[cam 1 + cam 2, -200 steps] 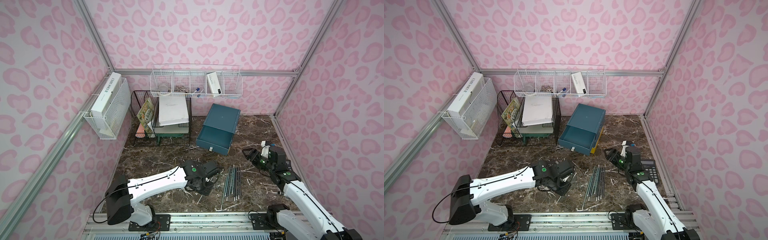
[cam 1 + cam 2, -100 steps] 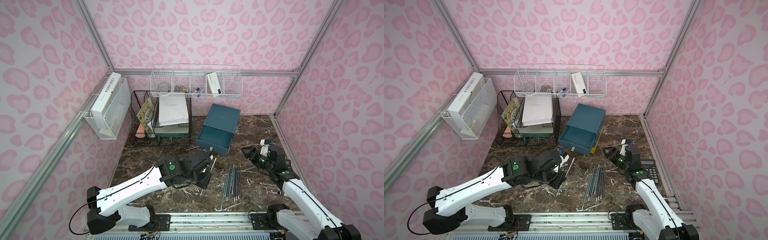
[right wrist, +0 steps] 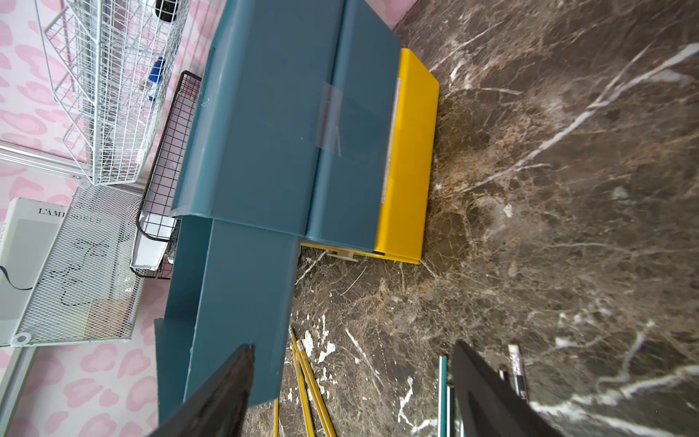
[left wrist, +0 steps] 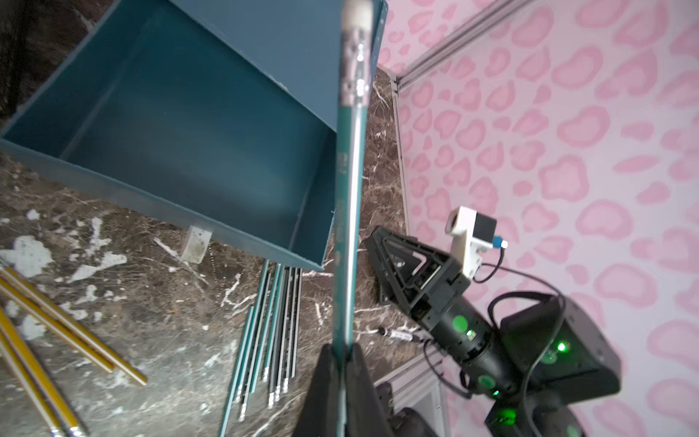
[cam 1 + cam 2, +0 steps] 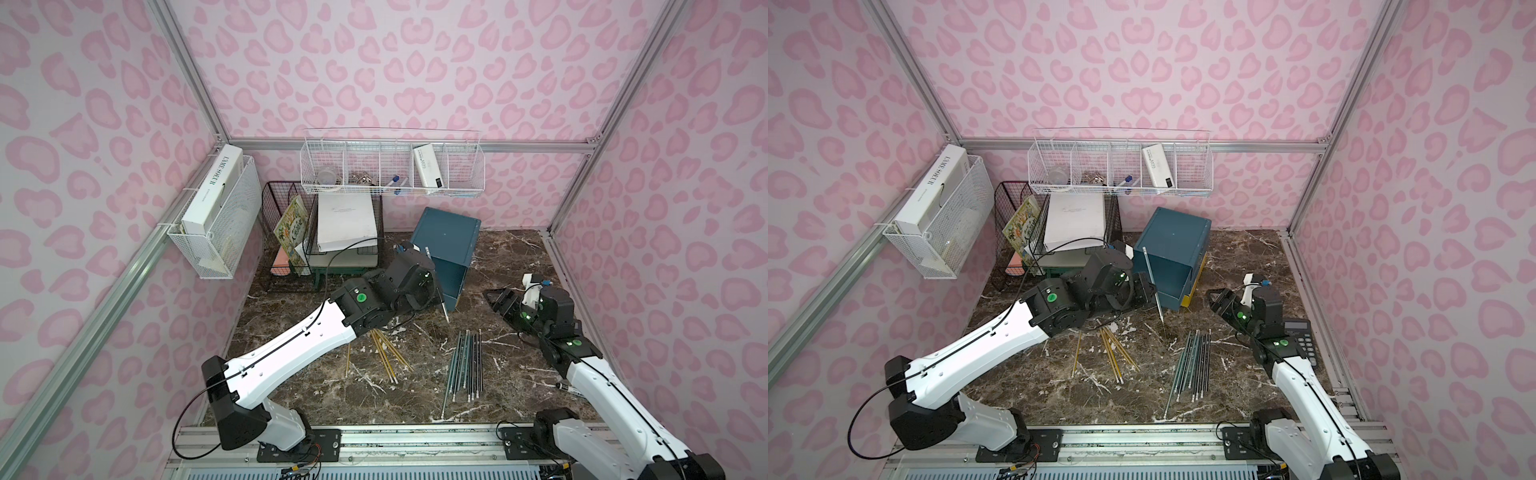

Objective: Please place the pencils in the drawer according to their color
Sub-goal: Place the pencil in the drawer.

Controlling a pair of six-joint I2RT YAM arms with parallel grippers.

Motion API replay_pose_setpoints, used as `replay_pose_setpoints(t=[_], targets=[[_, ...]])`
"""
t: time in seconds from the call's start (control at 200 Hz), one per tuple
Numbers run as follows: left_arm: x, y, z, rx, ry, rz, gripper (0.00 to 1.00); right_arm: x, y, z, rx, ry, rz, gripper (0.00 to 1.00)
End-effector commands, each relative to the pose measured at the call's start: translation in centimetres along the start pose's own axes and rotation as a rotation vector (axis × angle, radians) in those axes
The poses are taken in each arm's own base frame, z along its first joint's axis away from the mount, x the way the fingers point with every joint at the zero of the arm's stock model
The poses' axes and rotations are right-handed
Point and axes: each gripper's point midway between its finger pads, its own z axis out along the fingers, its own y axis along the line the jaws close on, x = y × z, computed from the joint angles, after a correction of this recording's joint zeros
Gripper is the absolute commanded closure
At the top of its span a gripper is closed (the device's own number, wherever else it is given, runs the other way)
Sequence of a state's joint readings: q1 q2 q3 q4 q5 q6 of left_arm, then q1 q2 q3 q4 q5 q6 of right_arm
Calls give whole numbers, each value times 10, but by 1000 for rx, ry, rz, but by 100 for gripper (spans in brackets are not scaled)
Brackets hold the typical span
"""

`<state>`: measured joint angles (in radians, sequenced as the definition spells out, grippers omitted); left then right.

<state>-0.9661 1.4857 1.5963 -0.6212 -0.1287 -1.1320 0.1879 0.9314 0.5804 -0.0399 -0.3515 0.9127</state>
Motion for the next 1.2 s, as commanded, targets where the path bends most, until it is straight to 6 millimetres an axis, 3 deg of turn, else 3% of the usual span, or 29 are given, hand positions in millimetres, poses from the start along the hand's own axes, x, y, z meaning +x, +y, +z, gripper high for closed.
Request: replay_pose_setpoints(t=[0.0, 0.18, 0.36, 0.565, 0.75, 1.195], targets=[[-27, -16, 3, 41, -120, -214, 100, -5, 9, 0, -27, -10, -2, 20], [-36, -18, 20, 45, -162, -357, 100, -5, 9, 0, -29, -9, 2, 20], [-27, -8, 45, 11, -107, -496, 100, -2, 6, -1, -24, -9, 9, 20], [-15, 1, 56, -33, -62, -590, 100, 0, 3, -1, -20, -8, 11, 20], [-6, 11, 63, -65, -37, -639, 100, 0, 1, 0, -14, -9, 12, 19], [-7, 28, 84, -128, 37, -663, 100, 1, -5, 2, -2, -15, 25, 19]])
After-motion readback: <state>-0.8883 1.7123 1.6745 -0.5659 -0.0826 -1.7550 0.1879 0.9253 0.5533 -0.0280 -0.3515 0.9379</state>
